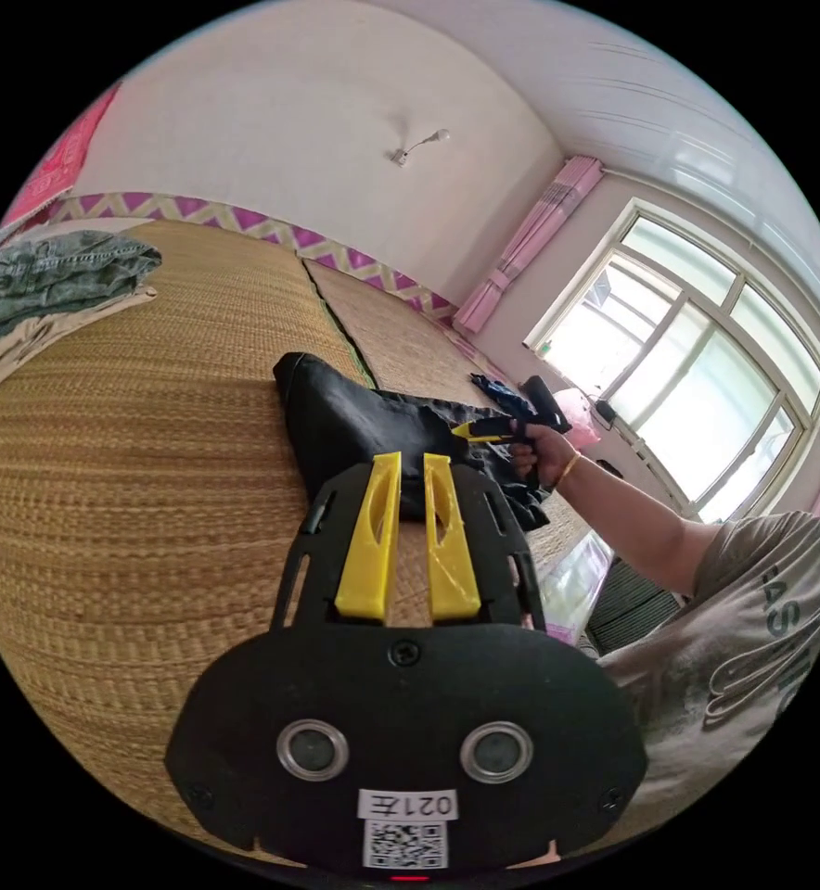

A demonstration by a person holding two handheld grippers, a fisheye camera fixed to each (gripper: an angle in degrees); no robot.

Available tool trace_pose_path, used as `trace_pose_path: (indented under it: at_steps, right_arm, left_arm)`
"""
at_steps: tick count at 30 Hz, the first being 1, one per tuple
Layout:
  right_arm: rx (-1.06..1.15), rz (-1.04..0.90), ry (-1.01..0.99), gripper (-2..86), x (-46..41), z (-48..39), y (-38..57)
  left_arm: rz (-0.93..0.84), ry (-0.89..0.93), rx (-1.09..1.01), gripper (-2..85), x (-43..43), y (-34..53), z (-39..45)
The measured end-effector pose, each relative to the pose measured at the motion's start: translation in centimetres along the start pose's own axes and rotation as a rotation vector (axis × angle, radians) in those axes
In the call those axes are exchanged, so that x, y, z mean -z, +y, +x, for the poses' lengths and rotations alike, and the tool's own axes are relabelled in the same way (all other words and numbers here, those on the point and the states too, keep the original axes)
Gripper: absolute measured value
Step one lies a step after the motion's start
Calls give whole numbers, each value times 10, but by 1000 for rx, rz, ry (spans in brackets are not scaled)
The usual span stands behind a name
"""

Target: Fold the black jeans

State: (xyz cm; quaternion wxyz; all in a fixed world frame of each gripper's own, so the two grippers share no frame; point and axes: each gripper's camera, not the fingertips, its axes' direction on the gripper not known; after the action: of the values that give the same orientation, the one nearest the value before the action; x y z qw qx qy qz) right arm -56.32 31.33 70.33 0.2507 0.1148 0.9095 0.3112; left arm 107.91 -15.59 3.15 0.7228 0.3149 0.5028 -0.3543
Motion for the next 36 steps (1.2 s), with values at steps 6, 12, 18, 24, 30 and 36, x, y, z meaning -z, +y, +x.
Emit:
trace_pose_path:
  at_steps: [6,12,18,24,30,36]
  right_arm:
    - [167,165,130,61,26,-58,26]
    - [529,137,53,-3,-42,-157,25]
    - [685,46,142,-7,-130,-218,-31]
    - [633,-169,279,-9,-223,-222,-86]
    - [716,-179,290,-8,-208,-252,-77]
    - [723,-211,298,-8,-230,-255,-56]
  left_arm:
    - [-69,-57,29,5,-47,-43,-11]
    - [-228,-34,183,-9,-79,-40,-55]
    - [-92,6,194,-9,-65,-50,-45]
    - [-200,-86,278,-9,-87,-58,-71]
    - [-44,-73,211,-9,-69,-76,-58]
    - [-177,-40,350,-9,-103,-82,-99]
